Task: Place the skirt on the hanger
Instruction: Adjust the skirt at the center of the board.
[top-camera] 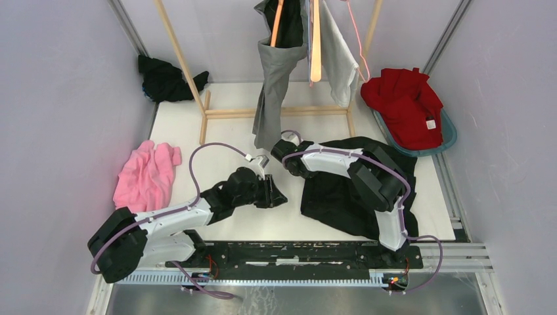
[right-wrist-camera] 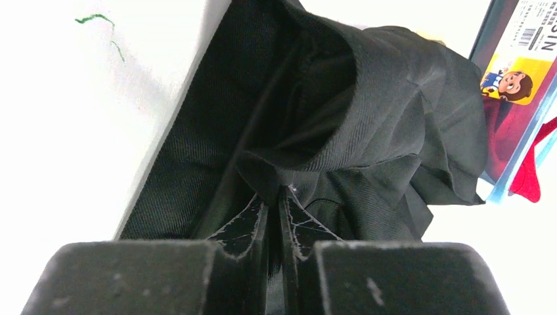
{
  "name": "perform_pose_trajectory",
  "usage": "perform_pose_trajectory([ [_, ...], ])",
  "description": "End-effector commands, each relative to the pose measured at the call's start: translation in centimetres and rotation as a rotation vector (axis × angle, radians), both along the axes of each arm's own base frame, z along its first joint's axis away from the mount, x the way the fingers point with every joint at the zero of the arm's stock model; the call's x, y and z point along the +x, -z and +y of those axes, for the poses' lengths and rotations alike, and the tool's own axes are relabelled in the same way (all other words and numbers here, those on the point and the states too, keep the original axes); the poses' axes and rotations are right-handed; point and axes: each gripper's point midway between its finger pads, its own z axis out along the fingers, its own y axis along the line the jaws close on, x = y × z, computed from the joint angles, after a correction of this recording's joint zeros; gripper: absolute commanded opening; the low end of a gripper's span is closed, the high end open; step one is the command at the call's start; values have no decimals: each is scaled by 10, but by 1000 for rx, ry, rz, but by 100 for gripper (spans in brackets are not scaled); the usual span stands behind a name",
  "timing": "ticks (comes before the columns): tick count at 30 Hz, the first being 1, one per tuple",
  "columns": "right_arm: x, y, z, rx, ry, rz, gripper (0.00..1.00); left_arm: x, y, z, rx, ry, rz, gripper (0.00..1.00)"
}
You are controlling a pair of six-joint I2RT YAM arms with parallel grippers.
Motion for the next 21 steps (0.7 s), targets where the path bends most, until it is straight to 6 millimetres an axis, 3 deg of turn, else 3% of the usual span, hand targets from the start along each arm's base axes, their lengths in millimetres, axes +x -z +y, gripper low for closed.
perform_pose_trajectory([
  [1, 4, -43, -9, 16, 23, -104, 8, 4, -8, 0, -14, 15, -56, 39],
  [3, 3, -66, -12, 51, 26, -142, 2, 5, -9, -1, -17, 15, -59, 39],
  [7, -5, -123, -19, 171, 6, -224, 1, 7, -10, -2, -19, 18, -63, 39],
  [12, -25, -170, -31, 287, -45, -275, 1, 14, -10, -7, -18, 20, -68, 39],
  [16, -47, -186, -35, 368, -115, -262, 1, 27, -11, -15, -34, 16, -82, 39],
  [21, -74, -189, -33, 471, -189, -222, 1, 40, -17, -38, -85, 65, -89, 39],
])
